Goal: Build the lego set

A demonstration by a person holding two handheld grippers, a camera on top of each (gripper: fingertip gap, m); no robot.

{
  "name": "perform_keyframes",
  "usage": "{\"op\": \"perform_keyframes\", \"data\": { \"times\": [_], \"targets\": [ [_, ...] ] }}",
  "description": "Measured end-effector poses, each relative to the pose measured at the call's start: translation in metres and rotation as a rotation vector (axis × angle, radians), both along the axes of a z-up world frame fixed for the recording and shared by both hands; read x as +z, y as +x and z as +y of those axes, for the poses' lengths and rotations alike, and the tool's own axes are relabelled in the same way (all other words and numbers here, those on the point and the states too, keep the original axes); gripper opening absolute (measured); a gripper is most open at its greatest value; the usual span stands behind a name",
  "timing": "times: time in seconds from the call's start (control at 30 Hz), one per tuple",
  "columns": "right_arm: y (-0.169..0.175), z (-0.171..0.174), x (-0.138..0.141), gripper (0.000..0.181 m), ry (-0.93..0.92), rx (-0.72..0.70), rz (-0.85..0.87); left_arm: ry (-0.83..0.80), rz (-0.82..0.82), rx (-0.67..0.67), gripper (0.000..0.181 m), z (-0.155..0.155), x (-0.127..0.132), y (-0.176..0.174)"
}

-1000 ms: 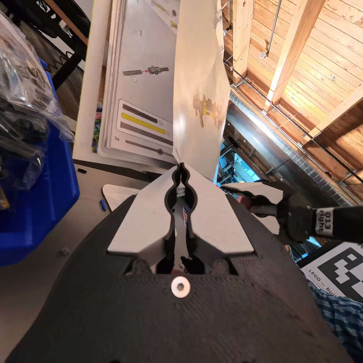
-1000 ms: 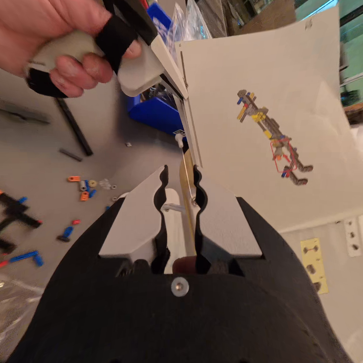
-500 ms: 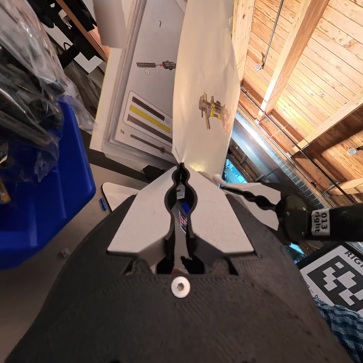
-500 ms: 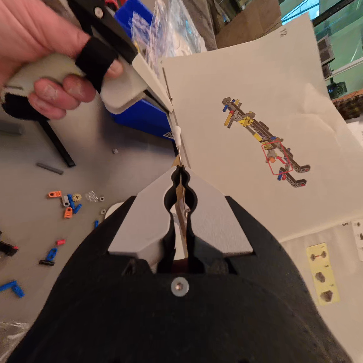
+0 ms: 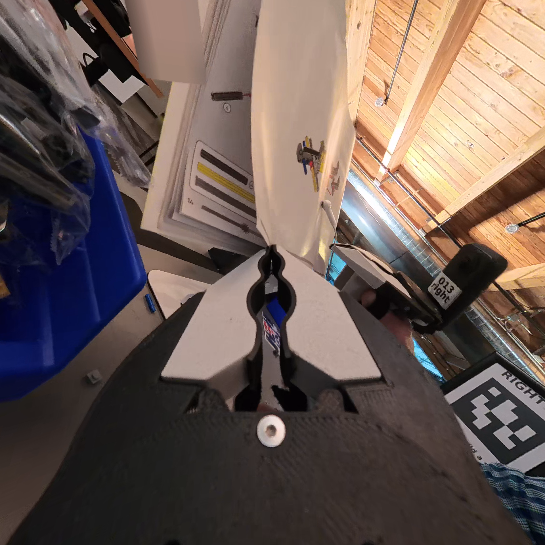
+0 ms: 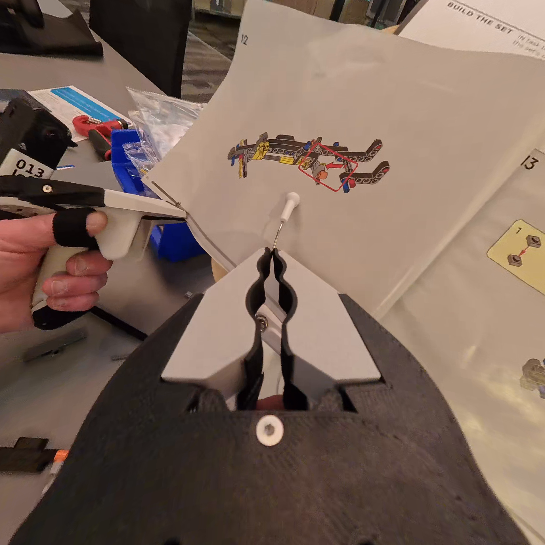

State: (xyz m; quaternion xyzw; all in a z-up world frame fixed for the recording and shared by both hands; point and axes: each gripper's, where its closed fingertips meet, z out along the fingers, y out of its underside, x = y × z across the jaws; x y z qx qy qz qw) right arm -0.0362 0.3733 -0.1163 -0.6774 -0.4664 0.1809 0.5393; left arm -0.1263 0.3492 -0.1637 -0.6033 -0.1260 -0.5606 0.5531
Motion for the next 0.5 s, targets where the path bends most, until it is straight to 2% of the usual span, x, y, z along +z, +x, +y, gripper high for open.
{"op": "perform_keyframes", "data": {
  "times": [0.07,0.3,0.4,0.47,0.5],
  "targets": [
    [0.000,0.000,0.000,0.000,-0.028,0.012,0.007,0.007,0.017,0.014,0.000,-0.004,0.002,-0.004],
    [0.010,-0.008,0.007,0.020,0.002,0.027,-0.044,0.010,0.192,0.112,0.045,-0.036,0.009,-0.034],
    [0.020,-0.027,0.026,0.019,0.068,0.059,-0.022,0.041,0.294,0.117,0.074,-0.059,0.021,-0.039],
    [0.029,-0.043,0.033,0.019,0.100,0.078,-0.026,0.123,0.327,0.088,0.082,-0.072,0.043,-0.034],
    [0.033,-0.052,0.034,0.019,0.102,0.089,-0.027,0.146,0.349,0.063,0.096,-0.078,0.053,-0.028]
  ]
}}
